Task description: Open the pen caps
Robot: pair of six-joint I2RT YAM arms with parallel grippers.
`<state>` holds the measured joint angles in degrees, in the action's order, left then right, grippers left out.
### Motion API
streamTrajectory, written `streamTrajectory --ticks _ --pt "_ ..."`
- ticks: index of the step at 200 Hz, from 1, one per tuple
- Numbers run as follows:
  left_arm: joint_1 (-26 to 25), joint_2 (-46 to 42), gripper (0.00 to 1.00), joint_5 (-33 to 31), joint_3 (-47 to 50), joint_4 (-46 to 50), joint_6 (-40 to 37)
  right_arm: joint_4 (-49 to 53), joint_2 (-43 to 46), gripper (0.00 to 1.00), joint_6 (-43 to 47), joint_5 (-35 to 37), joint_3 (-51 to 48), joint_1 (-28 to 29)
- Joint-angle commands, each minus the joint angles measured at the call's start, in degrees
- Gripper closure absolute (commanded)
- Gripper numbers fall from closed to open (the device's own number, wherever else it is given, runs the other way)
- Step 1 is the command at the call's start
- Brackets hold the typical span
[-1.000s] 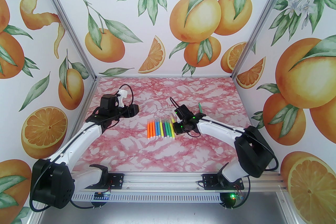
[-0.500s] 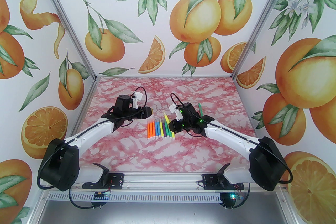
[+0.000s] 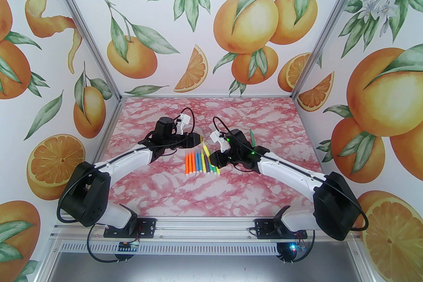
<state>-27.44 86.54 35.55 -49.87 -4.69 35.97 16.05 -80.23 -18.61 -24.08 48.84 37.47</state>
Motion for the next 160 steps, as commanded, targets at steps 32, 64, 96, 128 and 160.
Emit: streamTrajectory --ticks 32,64,96,128,160 --pt "-1.03 1.95 0.58 2.87 -2.69 -2.35 1.55 -2.42 2.17 1.00 0.77 -1.14 -0.85 0.43" --pt "-1.21 2.40 0.62 3.57 -3.13 -2.43 1.98 -2.46 2.66 1.00 0.95 -1.07 -1.17 0.43" --pt "-1.46 2.99 0.67 4.52 -3.76 -2.68 2.51 -2.82 2.89 1.00 0.95 -0.95 -1.45 0.46" --pt "-1.65 3.72 0.76 5.61 -3.86 -4.19 3.90 -3.13 2.88 1.00 1.02 -0.44 -1.64 0.45" --pt "-1.82 4.38 0.83 6.65 -3.83 -6.01 5.24 -3.39 2.96 1.00 0.95 0.18 -1.68 0.49"
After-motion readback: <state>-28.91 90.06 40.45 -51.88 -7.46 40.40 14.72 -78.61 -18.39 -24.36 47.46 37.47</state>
